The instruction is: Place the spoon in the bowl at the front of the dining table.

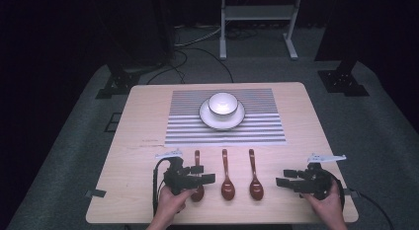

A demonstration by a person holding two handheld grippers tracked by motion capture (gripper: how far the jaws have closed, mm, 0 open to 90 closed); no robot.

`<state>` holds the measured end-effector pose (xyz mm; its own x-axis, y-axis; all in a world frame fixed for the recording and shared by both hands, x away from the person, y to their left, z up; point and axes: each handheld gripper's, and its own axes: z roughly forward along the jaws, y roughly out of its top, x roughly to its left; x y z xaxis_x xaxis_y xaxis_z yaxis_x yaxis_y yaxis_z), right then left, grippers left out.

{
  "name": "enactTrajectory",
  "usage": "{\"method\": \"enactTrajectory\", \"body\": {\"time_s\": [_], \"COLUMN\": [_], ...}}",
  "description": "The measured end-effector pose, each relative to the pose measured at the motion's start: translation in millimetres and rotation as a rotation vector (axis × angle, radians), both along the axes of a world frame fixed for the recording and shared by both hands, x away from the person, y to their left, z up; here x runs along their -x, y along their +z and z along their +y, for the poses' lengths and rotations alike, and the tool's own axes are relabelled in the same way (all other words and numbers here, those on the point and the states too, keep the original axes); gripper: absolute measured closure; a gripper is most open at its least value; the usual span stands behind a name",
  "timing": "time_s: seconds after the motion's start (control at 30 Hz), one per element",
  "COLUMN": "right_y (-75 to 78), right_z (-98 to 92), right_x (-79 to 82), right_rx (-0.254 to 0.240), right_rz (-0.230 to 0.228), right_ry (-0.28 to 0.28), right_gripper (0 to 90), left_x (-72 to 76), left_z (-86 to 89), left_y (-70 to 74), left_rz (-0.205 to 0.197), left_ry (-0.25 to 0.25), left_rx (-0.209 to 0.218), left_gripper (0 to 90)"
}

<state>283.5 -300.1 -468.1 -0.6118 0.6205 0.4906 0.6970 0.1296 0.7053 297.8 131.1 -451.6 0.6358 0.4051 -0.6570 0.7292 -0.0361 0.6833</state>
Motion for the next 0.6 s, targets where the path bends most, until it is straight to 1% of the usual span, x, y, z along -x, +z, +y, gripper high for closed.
{"method": "enactTrajectory", "body": {"time_s": [0.17, 0.27, 0.37, 0.6], "right_y": [-0.6, -0.4, -0.3, -0.3], "right_z": [0.1, 0.4, 1.0, 0.8], "right_x": [-0.7, -0.5, -0.2, -0.2], "right_rx": [-0.001, 0.003, 0.003, 0.005], "right_rz": [0.004, 0.002, 0.003, 0.004], "right_ry": [0.003, 0.005, 0.006, 0.007], "right_gripper": [30.0, 30.0, 30.0, 30.0], "left_x": [1.0, 3.3, 4.7, 7.7], "left_z": [-14.8, -22.9, -28.5, -39.5], "left_y": [-1.9, -2.2, -3.0, -6.6], "left_rz": [0.012, 0.019, 0.027, 0.063], "left_ry": [-0.04, -0.065, -0.082, -0.126], "left_rx": [-0.01, -0.007, -0.001, 0.009], "left_gripper": [5.1, 5.1, 5.2, 5.2]}}
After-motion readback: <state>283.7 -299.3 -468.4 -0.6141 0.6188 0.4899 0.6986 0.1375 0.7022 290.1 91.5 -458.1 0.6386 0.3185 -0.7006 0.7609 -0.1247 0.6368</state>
